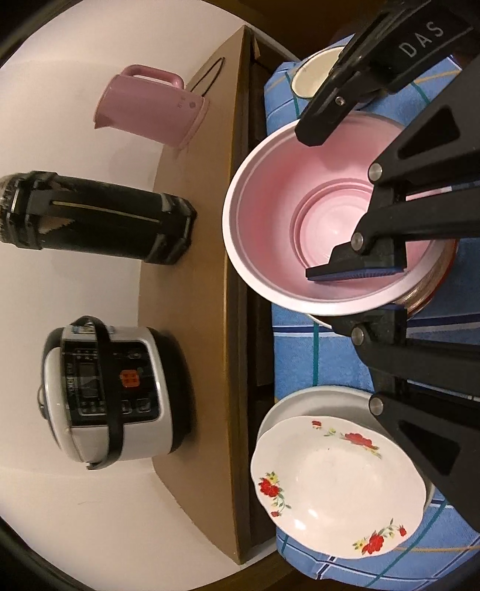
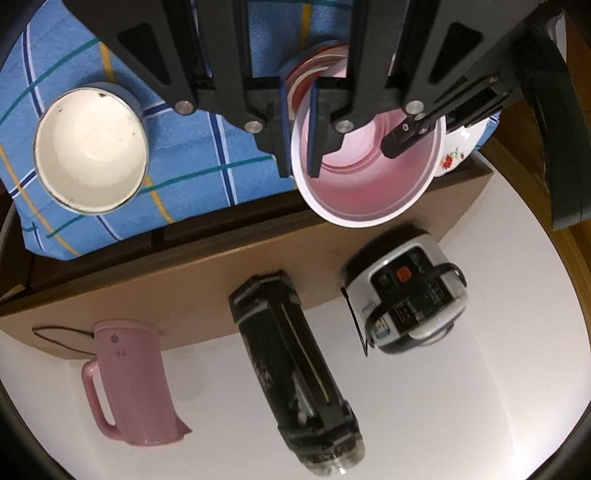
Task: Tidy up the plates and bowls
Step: 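Lift the pink bowl with both grippers and lower it into the steel bowl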
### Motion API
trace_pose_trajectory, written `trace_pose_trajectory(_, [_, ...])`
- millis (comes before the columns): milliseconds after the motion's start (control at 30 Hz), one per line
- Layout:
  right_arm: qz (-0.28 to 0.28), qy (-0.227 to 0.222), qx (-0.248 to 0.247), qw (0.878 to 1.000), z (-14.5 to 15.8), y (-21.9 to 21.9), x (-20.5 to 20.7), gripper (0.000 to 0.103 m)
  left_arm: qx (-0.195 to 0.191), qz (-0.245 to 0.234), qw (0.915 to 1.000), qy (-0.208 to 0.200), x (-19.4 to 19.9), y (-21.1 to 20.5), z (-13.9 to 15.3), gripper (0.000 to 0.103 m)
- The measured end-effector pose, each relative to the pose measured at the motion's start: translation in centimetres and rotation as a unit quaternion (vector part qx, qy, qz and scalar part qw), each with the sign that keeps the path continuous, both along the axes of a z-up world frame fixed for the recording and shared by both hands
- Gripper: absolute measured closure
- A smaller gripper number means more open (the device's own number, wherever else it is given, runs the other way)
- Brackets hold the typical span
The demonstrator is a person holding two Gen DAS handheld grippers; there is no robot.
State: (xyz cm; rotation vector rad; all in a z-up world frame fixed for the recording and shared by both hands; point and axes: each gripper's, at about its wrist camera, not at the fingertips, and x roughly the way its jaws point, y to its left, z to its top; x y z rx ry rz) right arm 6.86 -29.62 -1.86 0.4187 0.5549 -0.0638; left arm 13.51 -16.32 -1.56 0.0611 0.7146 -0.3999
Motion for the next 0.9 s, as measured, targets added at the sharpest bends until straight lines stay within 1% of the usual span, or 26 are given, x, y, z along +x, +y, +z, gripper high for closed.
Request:
trace_pose_trajectory(167, [0.002,0.006,-0.008,1.0,-0.4,0.2,0.3,0.095,0.01,0.007,0.9999,0.008,0.4,-0.2,-1.0,0.091])
trace_pose_trajectory(267, [0.002,0.011,-0.014,1.0,-0.8,0.3,0.5,0.095,0.017,0.009,0.9998,0.003,0.4,-0.3,-1.2,0.091])
trace_pose_trajectory(400, [0.002,0.012,-0.011,1.0,-1.1,0.2,0.6,0.094,0.014,0.01,0.9999,-0.001,0.3,-0.3,-1.2,0.091])
trace_pose_trajectory(433, [0.0,0.011,-0.013,1.0,-1.1,0.2,0.5,0.093,0.017,0.008,0.9998,-0.005,0.2,-0.4,-1.2,0.091])
trace_pose_trajectory(533, [-0.005,0.011,-0.024,1.0,-1.3,0.4,0.6,0.092,0.024,0.005,0.9996,-0.012,0.1,-0.5,-1.2,0.091])
trace_pose_trajectory(733, [-0.009,0.007,-0.023,1.0,-1.6,0.2,0.7,0.092,0.019,0.003,0.9997,-0.015,0.0,-0.2,-1.2,0.091])
trace_pose_trajectory(900, [-0.011,0.021,-0.02,1.0,-2.2,0.0,1.0,0.092,0.018,0.0,0.9994,-0.029,-0.3,-0.1,-0.9,0.089])
